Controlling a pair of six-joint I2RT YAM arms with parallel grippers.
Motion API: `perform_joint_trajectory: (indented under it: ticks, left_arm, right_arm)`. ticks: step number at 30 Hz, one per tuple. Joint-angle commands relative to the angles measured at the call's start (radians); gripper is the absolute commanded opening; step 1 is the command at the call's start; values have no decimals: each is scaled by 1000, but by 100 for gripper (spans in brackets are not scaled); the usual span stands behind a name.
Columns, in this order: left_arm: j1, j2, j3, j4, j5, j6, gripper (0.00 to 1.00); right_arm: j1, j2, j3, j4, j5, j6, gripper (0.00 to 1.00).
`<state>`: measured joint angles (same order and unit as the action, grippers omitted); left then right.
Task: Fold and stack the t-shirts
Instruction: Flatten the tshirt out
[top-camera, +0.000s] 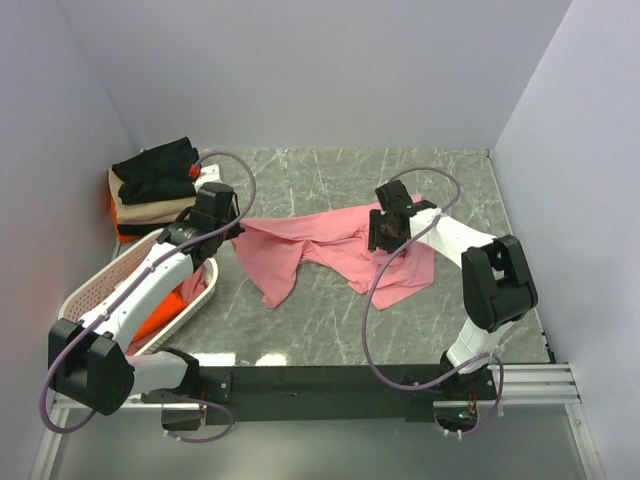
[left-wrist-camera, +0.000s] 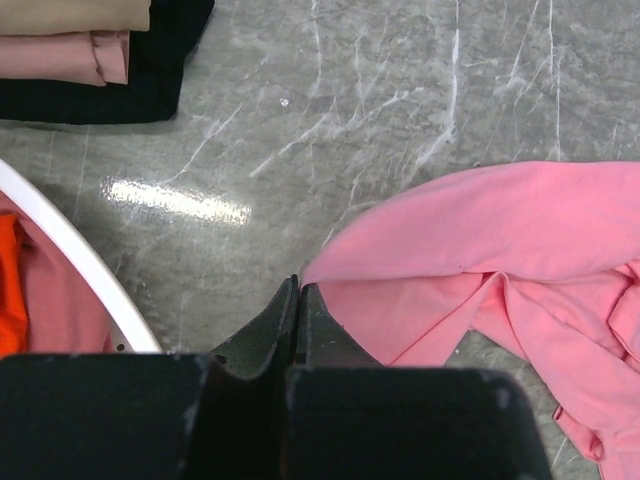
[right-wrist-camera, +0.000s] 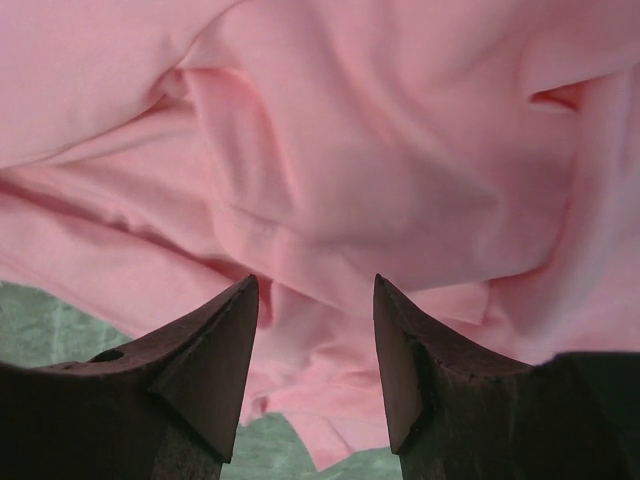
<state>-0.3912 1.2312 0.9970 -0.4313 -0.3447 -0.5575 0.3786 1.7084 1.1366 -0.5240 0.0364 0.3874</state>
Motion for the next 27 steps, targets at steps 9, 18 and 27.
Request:
perform_joint_trajectory:
  ticks: [9,18,27]
  left_arm:
    - [5,-7,9,14,-20,16,1]
    - [5,-12,5,16,-16,16,1]
    - [5,-10,5,14,-11,18,1]
  right_arm:
    - [-171,-61,-115,47,-6,-8,57]
    - [-179,-38,-104,84,-85,-1,57]
    - [-179,-15,-81,88,-84,4,53]
